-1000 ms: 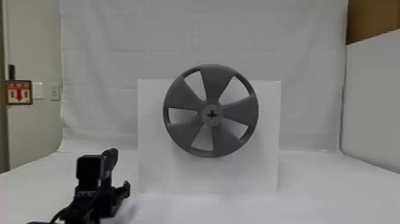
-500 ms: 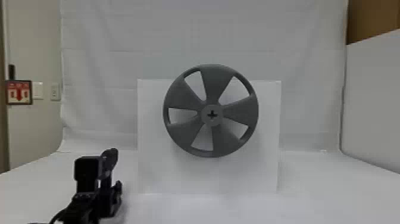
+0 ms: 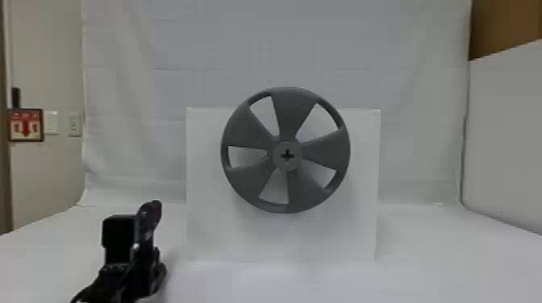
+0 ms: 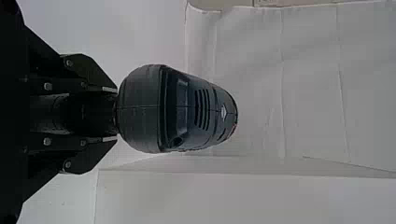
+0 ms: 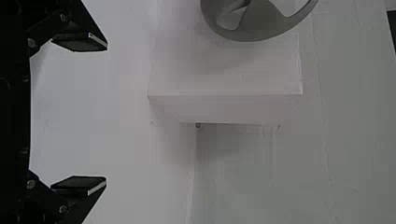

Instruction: Grasp the drill and bring into the middle of wheel

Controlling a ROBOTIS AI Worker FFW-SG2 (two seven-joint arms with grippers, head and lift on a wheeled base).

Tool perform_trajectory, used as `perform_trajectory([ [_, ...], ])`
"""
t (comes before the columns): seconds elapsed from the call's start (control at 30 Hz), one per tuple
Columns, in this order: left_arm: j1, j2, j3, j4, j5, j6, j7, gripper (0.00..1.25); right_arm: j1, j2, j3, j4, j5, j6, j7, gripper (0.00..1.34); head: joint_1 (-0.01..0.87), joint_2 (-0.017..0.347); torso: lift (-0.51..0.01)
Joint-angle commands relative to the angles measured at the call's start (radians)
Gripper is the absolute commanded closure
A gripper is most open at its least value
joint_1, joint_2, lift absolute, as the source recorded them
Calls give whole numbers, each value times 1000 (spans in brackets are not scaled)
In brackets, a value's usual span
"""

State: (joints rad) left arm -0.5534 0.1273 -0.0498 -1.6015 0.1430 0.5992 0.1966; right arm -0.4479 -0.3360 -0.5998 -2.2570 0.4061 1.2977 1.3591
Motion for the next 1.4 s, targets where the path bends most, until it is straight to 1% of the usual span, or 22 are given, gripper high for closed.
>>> perform_trajectory([
  [0.0,13,0,-13,0,-22,-42,21,1174,3,-1,-1,1,2,0,8,268,54,31,-403],
  [0.23,15,0,-16,-2,-19,-44,21,1177,3,-1,-3,1,4,3,8,268,54,31,-403],
  [0.4,29,0,-8,-26,-17,-42,23,1177,5,-1,-6,1,2,6,8,268,54,31,-403],
  [0.5,44,0,-1,-55,-13,-39,21,1177,3,-1,-8,1,2,9,8,268,54,31,-403],
  [0.7,75,6,4,-138,4,-10,21,1177,5,-1,-20,-1,2,12,8,269,54,31,-403],
  [1.0,118,32,-8,-293,41,42,21,1177,5,0,-26,-1,2,14,8,282,54,31,-403],
  [1.17,135,44,-31,-382,41,74,21,1177,5,0,-28,-3,0,14,8,282,54,31,-403],
  [1.37,159,69,-54,-486,61,99,23,1177,5,2,-31,-3,0,15,8,282,54,31,-403],
])
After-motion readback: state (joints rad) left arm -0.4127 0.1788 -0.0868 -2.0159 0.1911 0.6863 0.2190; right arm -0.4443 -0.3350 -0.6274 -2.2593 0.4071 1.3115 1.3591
